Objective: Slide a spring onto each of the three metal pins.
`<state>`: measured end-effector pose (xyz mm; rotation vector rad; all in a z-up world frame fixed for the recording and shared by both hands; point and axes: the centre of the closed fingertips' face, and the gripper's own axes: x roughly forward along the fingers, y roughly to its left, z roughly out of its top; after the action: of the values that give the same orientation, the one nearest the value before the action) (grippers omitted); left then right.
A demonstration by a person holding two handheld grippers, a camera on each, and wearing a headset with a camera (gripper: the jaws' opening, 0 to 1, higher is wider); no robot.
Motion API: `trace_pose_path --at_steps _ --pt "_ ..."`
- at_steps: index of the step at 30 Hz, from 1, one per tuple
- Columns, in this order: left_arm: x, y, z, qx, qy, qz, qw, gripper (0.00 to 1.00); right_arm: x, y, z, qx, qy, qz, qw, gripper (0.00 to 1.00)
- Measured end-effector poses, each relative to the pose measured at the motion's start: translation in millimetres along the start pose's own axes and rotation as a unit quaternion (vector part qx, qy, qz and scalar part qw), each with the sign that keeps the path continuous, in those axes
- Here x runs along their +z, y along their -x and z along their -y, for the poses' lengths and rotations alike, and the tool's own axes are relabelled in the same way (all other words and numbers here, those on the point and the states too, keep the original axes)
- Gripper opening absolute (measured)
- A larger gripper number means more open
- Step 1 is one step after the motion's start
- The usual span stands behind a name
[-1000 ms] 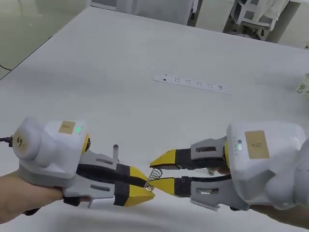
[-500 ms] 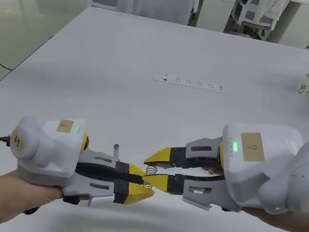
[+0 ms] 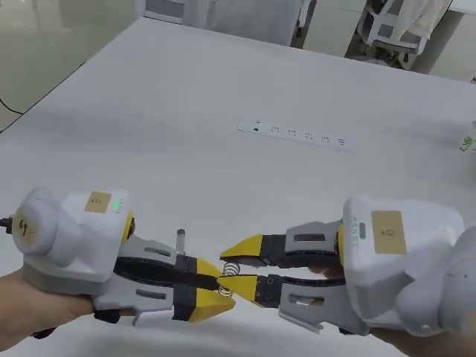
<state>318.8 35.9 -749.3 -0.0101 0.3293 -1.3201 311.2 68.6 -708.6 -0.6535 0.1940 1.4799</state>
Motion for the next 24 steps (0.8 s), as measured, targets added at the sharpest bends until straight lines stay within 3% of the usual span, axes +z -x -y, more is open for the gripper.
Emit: trace_pose_path --at_steps 14,24 --pt "-1.0 7.0 -5.9 0.016 0.004 -0.003 0.9999 0.06 1.3 -3.7 1.1 0.000 0.011 -0.005 0.9999 0.07" --pt "-4.1 14.0 -10.8 0.037 0.010 -0.003 0.9992 0.16 -3.9 -4.5 4.3 -0.006 0.005 -0.008 0.9999 0.07"
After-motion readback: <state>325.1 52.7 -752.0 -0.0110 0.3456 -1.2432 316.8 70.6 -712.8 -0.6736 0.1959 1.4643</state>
